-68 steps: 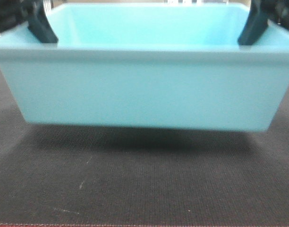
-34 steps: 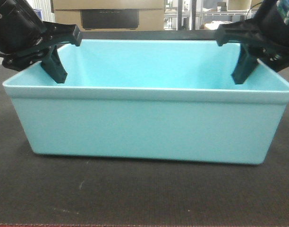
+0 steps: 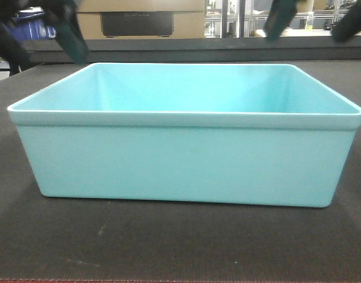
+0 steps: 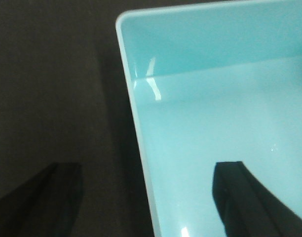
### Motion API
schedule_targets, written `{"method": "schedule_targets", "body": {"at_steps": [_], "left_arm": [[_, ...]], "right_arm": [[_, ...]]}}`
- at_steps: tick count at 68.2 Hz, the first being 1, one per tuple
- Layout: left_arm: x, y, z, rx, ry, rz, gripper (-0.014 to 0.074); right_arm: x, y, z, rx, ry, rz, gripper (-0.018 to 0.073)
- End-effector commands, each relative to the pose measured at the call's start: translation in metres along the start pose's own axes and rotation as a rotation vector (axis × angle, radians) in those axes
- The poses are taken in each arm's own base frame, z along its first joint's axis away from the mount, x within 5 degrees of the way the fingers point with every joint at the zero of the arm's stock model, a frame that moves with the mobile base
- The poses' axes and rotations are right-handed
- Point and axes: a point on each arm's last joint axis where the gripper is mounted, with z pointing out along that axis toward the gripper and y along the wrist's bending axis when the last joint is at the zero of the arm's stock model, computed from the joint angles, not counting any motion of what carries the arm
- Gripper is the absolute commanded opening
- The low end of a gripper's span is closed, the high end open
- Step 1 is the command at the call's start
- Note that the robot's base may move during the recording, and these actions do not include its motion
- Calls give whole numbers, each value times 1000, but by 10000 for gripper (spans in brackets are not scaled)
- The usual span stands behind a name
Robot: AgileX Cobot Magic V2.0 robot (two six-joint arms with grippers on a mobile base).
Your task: Fetch blue bin and place on conveyor start
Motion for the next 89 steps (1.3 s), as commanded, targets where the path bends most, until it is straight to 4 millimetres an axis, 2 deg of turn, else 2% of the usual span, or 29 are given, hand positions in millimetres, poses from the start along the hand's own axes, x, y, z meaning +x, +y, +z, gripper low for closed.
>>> {"method": "schedule_targets", "body": {"at_steps": [1, 12, 17, 21, 28, 34, 42, 51, 61, 76, 89], "left_arm": [[-6, 11, -26, -26, -68, -9, 349], [-2, 46, -49, -123, -102, -83, 125], [4, 60, -52, -167, -94, -94, -1], [10, 66, -52, -186, -86, -112, -100], [22, 73, -48, -204, -82, -126, -111], [32, 73, -47, -205, -75, -128, -111], [44, 71, -56, -198, -93, -136, -111], [59, 66, -82, -195, -195, -128, -111], [84, 60, -108, -189, -343, -112, -111], [134, 53, -129, -189, -505, -85, -111], [163, 49, -141, -189, -619, -73, -111]], "right_arm": [[-6, -9, -20, 35, -49, -19, 365], [0, -42, -34, 136, -18, 47, 47], [6, -58, -35, 190, -4, 73, -96], [12, -67, -36, 216, 7, 93, -168], [24, -78, -33, 249, 23, 115, -162], [34, -79, -32, 260, 31, 103, -162], [48, -76, -40, 259, 17, 95, -162], [69, -69, -64, 256, -81, 83, -162], [105, -60, -93, 253, -252, 52, -162], [157, -51, -120, 251, -462, 5, -162], [185, -45, -144, 256, -635, -22, -162]]}}
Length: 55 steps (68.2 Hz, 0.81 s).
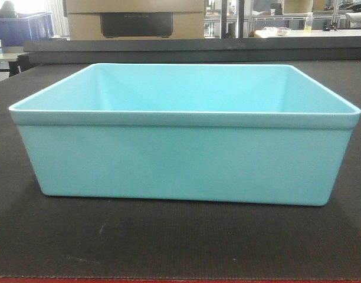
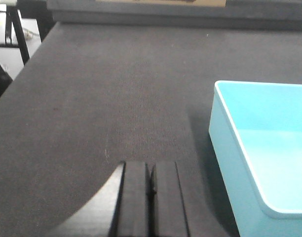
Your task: Fetch blue bin and place on conveyor start
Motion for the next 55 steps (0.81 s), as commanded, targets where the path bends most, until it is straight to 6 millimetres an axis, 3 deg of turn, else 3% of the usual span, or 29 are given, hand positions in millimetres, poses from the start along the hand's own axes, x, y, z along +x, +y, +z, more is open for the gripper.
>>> {"method": "schedule_targets", "body": {"at_steps": [1, 13, 55], "left_arm": [[3, 1, -9, 1, -76, 8, -111], [8, 1, -19, 4, -133, 7, -111], [7, 1, -20, 6, -147, 7, -111]], "right_arm": [[0, -1, -15, 4, -117, -22, -162], [0, -1, -32, 2, -211, -20, -162], [-1, -1, -33, 2, -218, -20, -162]]}}
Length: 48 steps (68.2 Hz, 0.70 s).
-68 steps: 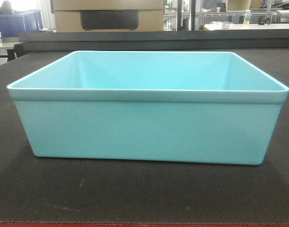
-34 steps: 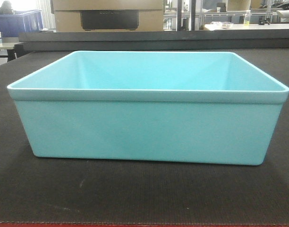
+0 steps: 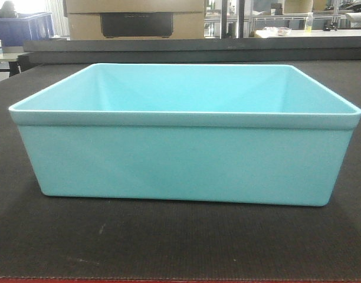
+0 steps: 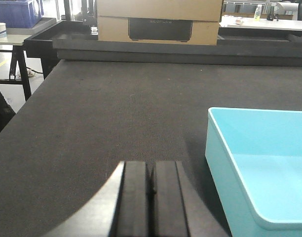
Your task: Fetch blue bin and place on conveyor start
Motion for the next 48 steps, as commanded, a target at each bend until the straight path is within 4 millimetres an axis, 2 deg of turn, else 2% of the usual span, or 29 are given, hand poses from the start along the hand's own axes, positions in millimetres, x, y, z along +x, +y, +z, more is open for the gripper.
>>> {"method": "schedule_targets", "body": {"at_steps": [1, 12, 21, 30, 43, 46, 48], "left_arm": [[-2, 0, -1, 0, -27, 4, -111], [-1, 0, -1, 0, -32, 4, -111], [4, 3, -11, -50, -46, -6, -111], [29, 5, -15, -93, -105, -10, -111], [88, 5, -1, -84, -131, -44, -111], [85, 5, -2, -78, -174, -44, -111], [91, 6, -1, -87, -102, -48, -111]], "right_arm": [[-2, 0, 0, 4, -25, -19, -162], [-2, 0, 0, 4, -25, -19, -162], [-2, 0, 0, 4, -25, -19, -162], [-2, 0, 0, 4, -25, -19, -162], [-2, 0, 0, 4, -25, -19, -162], [-2, 0, 0, 4, -25, -19, -162], [-2, 0, 0, 4, -25, -19, -162]]}}
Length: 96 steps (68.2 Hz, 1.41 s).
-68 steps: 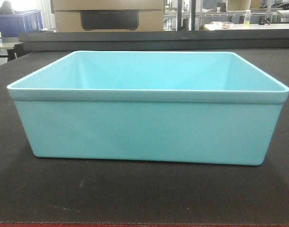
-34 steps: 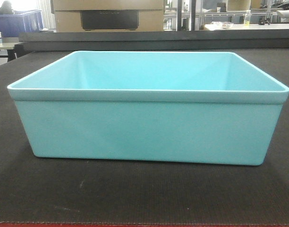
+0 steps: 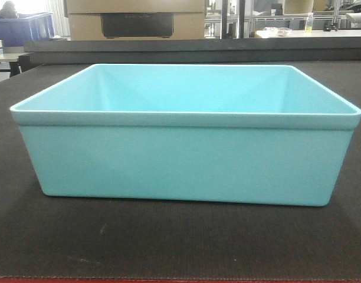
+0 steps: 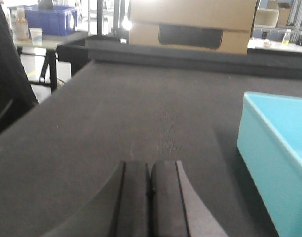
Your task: Fetch blue bin and place on conveyor start
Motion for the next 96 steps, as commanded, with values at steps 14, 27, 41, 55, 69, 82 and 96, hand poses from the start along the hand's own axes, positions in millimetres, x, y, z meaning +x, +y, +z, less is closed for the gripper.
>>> {"method": "schedule_targets", "body": {"at_steps": [14, 27, 41, 55, 69, 82, 96], "left_arm": [[1, 0, 0, 1, -34, -6, -111], [-1, 0, 0, 4, -53, -6, -111], [-1, 0, 0, 4, -53, -6, -111], [-1, 0, 0, 4, -53, -6, -111], [-1, 0, 0, 4, -53, -6, -111], [-1, 0, 0, 4, -53, -6, -111], [-1, 0, 0, 4, -53, -6, -111]], "right_arm": [[-2, 0, 0, 4, -26, -17, -162], [-2, 0, 0, 4, -26, -17, -162], [-2, 0, 0, 4, -26, -17, -162], [-2, 0, 0, 4, -26, -17, -162], [-6, 0, 0, 11, -74, 15, -162], [18, -2, 6, 63, -123, 47, -162], [77, -4, 14, 67, -181, 58, -162]]}}
